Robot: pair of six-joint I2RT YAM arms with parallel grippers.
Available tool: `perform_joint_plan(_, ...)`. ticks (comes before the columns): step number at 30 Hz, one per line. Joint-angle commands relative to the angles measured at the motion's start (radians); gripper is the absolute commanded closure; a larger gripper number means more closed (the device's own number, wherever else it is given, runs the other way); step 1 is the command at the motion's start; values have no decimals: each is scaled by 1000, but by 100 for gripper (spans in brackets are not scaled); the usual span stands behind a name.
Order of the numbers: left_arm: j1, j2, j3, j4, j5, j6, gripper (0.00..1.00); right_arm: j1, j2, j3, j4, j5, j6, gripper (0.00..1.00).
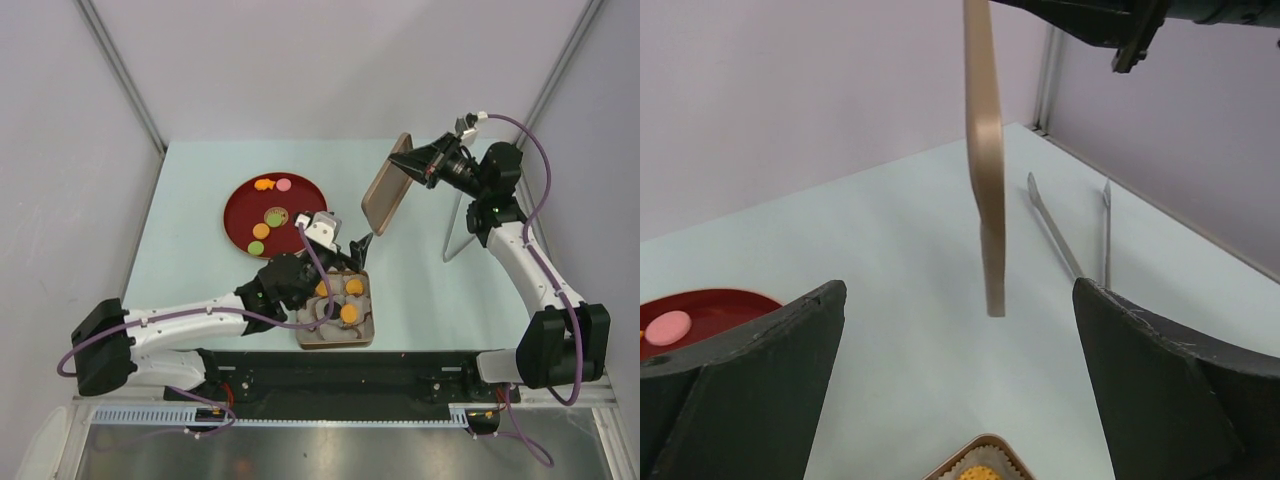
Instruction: Pack the cookies
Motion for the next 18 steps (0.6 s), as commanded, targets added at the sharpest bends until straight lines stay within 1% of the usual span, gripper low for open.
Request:
perform_joint_plan(1, -4, 36, 6, 64, 64, -66, 0, 26, -4, 11, 65, -4, 18, 100)
perform_joint_plan(7, -4, 107, 46, 110, 43, -42, 0, 64, -28, 11, 40, -2, 1, 100)
perform_joint_plan(12, -2, 145, 74, 146, 8, -7, 3, 100, -70, 11, -27, 7, -37, 100)
perform_joint_plan(15, 1, 150, 72, 183, -8, -5, 11, 101, -93, 11, -69, 10, -65, 100)
perform_joint_plan(16, -1, 152, 72, 191, -10, -5, 18, 98, -96, 11, -81, 10, -68, 100)
perform_joint_plan(18, -1, 150, 71, 197, -6, 0, 25, 97, -103, 11, -89, 7, -76, 100)
